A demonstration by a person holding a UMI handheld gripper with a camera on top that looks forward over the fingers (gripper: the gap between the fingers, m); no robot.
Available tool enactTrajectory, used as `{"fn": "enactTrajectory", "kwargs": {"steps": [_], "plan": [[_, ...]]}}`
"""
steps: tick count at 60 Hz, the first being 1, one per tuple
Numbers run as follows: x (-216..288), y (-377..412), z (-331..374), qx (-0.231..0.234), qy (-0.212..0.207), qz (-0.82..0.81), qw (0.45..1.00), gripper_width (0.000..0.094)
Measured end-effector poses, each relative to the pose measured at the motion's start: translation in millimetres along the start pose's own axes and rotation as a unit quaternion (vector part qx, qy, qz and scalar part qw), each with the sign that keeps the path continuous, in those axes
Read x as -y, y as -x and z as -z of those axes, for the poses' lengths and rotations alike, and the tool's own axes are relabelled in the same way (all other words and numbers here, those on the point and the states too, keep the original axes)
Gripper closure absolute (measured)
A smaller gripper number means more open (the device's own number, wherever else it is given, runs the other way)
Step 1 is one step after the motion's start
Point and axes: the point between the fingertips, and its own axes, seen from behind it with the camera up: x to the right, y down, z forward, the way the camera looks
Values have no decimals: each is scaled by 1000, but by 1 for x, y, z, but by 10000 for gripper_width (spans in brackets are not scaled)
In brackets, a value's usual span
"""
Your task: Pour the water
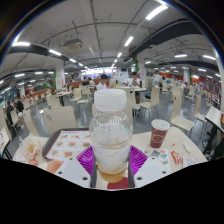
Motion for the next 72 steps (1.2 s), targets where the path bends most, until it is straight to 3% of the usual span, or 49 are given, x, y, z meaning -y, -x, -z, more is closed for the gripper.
{"fn": "enactTrajectory", "kwargs": {"steps": [17,27,32,36,39,40,42,46,63,72], "plan": [[-94,-31,-23,-13,60,11,998,509],[-96,-32,-23,-17,46,17,999,501],[-97,-29,-20,-16,45,13,999,418],[-102,-30,-17,-18,66,17,998,328],[-108,-29,-15,-16,87,14,996,108],[-109,-28,-13,-16,91,12,996,78],[-111,-28,-6,-19,99,10,995,125],[-108,-29,14,-29,105,8,994,80],[-104,6,145,-44,151,23,987,90],[-96,34,212,-37,151,27,987,91]]}}
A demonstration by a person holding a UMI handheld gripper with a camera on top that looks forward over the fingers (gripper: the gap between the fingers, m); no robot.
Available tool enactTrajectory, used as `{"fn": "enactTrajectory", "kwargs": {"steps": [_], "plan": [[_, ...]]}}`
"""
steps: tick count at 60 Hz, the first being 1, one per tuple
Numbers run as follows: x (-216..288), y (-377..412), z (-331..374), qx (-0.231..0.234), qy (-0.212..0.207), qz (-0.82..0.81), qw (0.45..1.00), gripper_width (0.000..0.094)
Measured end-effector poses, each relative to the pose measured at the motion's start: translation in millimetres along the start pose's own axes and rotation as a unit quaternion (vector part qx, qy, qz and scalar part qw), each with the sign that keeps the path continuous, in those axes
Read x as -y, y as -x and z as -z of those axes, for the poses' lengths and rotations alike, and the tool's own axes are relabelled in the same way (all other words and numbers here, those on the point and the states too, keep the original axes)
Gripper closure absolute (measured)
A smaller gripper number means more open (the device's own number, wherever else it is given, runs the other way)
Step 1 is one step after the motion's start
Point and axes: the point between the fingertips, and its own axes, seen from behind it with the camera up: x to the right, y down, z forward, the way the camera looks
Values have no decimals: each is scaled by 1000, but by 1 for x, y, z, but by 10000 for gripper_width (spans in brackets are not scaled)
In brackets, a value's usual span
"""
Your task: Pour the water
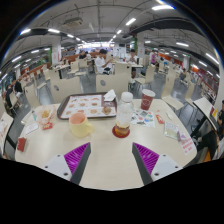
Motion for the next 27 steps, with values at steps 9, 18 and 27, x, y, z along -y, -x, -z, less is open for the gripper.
{"fn": "enactTrajectory", "kwargs": {"steps": [9,18,27], "plan": [[-6,16,39,9,-4,4,1000,91],[-9,25,56,16,-2,2,1000,95],[-12,27,61,21,-1,6,1000,90]]}}
